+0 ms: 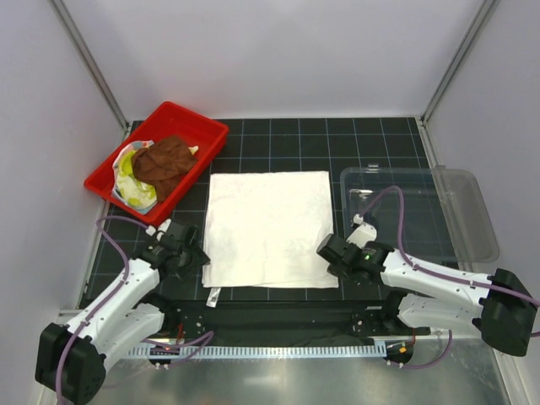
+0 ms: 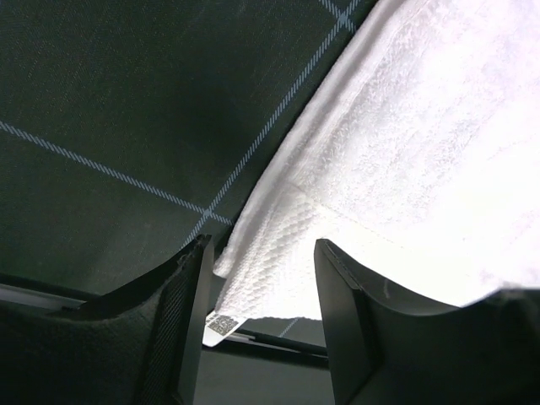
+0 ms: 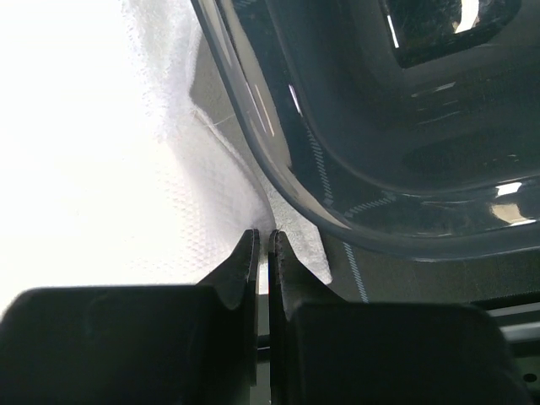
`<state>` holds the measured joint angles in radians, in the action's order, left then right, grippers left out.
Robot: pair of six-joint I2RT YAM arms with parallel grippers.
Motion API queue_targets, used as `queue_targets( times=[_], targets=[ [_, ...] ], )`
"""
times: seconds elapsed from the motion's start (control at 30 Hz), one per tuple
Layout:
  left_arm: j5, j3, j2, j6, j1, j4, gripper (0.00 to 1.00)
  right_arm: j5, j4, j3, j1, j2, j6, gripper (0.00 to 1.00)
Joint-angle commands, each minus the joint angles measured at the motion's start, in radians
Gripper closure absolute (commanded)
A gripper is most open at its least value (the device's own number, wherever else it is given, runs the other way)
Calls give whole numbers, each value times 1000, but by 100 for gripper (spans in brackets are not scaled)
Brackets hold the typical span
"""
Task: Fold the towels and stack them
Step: Fold the towel
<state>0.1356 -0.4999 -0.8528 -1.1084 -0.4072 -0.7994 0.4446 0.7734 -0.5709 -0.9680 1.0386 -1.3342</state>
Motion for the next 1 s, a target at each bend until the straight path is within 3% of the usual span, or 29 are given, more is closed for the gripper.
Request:
queue_targets(
  times=[0.0, 0.17, 0.47, 0.57, 0.63, 0.77, 0.97],
  targets=[
    [-31, 24, -11, 12, -12, 43, 46, 11, -43, -41, -3, -12, 16, 99],
    [-25, 40, -52, 5, -19, 57, 49, 8, -48, -43, -5, -35, 23, 99],
    [-19, 54, -26, 18, -19, 94, 81, 2, -57, -37, -3, -41, 33, 99],
    [-28, 52, -25, 30, -19, 108, 85, -6, -66, -32, -3, -41, 35, 99],
    [-31, 46, -32, 42, -19, 108, 84, -17, -71, -32, -3, -41, 41, 99],
    [-47, 38, -60, 59, -19, 112, 70, -15, -69, -37, -5, -41, 53, 99],
    [-57, 41, -112, 53, -22, 114, 66, -18, -83, -37, -5, -35, 56, 99]
  ],
)
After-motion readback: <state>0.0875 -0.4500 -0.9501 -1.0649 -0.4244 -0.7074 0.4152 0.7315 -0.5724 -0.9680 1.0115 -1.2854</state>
